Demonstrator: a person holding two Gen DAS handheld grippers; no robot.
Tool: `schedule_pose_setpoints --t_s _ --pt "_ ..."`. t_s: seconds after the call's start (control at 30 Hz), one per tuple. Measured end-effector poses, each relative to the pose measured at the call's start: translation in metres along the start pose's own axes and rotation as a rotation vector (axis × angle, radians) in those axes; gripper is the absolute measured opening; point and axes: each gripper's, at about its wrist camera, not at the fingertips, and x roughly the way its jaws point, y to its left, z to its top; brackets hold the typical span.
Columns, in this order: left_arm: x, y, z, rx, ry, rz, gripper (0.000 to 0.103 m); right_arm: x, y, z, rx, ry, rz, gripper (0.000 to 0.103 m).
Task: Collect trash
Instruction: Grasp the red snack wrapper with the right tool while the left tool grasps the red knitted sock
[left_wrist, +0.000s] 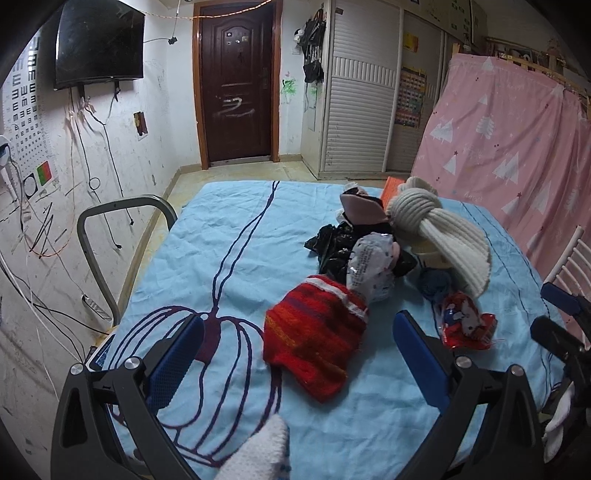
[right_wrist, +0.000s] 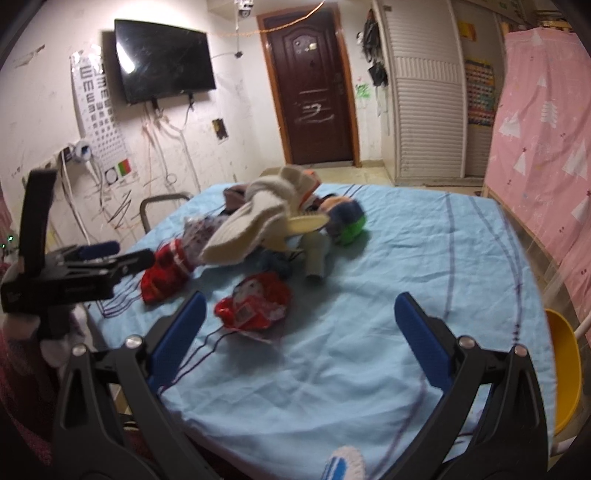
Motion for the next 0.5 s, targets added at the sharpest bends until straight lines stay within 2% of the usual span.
schedule_pose_setpoints --t_s 0.1,0.4,0.5 --pt "0.010 0.003 0.002 0.002 0.021 -0.057 0.093 0.012 0.010 0.000 -0.019 0.032 0.021 0.098" --pt "0.039 0.004 0.007 0.039 0.054 -0.106 0.092 0.054 0.027 0.007 -0.051 0.144 0.022 0.098" --pt "0.047 0.004 0.004 0.044 0.072 -0.129 0.083 0.066 0.028 0.007 -0.043 0.177 0.016 0.098"
